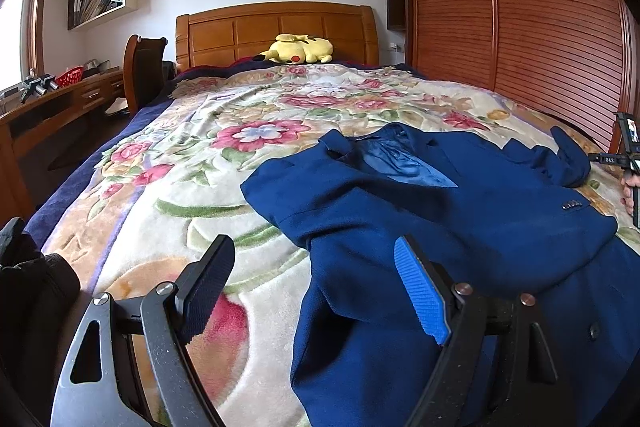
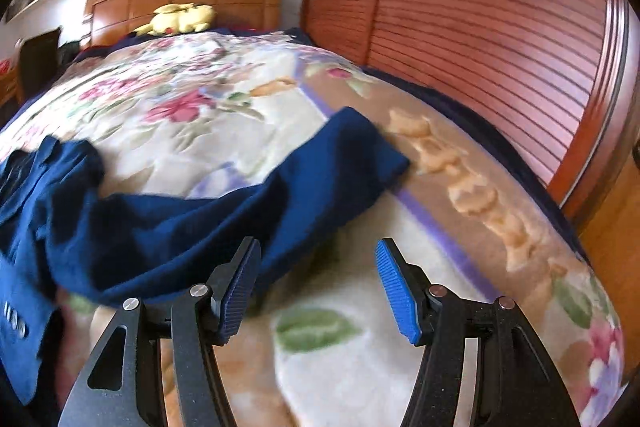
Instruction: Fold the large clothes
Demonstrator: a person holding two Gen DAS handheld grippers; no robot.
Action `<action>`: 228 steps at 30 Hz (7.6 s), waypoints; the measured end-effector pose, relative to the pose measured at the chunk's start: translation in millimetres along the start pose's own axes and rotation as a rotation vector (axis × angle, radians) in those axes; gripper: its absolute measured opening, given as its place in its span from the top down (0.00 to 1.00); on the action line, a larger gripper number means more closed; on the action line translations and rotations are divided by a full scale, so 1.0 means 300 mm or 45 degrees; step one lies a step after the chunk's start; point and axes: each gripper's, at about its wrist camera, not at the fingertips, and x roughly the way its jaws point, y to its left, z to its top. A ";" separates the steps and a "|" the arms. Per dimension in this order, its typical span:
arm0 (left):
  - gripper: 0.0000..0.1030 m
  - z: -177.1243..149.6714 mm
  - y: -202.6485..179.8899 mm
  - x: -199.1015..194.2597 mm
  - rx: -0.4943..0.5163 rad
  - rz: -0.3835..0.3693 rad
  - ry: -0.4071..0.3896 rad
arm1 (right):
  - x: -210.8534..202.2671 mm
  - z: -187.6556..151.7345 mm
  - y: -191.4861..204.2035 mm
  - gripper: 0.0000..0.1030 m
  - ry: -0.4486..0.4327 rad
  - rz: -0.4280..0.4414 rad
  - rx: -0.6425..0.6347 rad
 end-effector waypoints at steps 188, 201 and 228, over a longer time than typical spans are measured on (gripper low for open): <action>0.90 -0.208 -0.378 -0.568 0.079 0.079 0.099 | -0.392 -0.279 0.564 0.46 0.037 0.643 -0.449; 0.64 -0.230 -0.320 -0.639 0.013 0.112 0.078 | -0.358 -0.295 0.639 0.46 0.096 0.594 -0.561; 0.20 -0.366 -0.182 -0.742 -0.066 0.109 0.180 | -0.621 -0.396 0.305 0.27 -0.033 0.600 -0.402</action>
